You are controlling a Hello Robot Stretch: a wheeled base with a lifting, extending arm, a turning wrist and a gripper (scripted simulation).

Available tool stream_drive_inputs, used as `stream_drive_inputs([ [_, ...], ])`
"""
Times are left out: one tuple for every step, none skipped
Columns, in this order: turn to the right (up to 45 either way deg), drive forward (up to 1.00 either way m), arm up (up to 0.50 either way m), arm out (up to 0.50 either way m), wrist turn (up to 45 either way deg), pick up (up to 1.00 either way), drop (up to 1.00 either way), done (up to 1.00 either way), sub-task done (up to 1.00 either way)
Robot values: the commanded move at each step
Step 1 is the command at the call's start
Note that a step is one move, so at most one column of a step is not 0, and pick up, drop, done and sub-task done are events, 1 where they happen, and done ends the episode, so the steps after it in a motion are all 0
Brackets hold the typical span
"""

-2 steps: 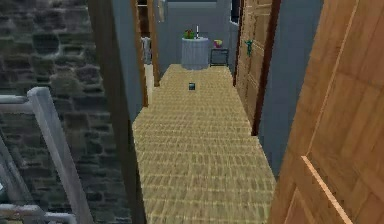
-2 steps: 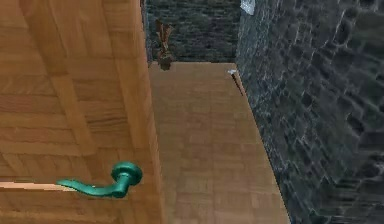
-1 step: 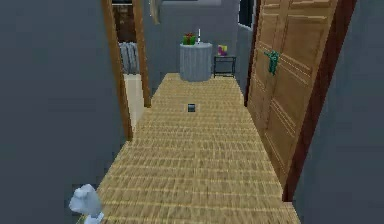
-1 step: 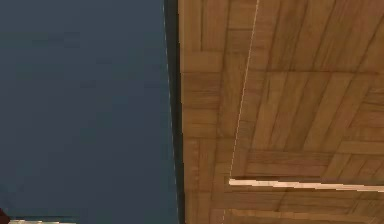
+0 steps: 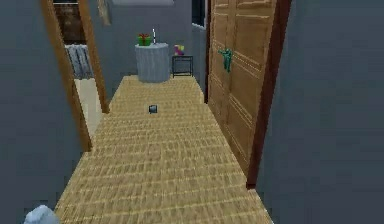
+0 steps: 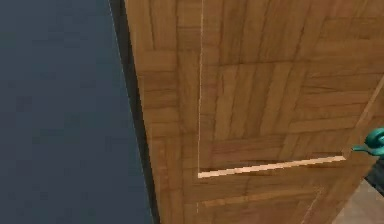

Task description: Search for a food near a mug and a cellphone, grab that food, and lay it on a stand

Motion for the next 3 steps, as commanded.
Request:
stream_drive_inputs([
  [0.0, 0.20, 0.00, 0.00, 0.0, 0.00, 0.00, 0.00, 0.00],
  [-18.0, 0.00, 0.00, 0.00, 0.0, 0.00, 0.00, 0.00, 0.00],
  [0.0, 1.00, 0.00, 0.00, 0.0, 0.00, 0.00, 0.00, 0.00],
])
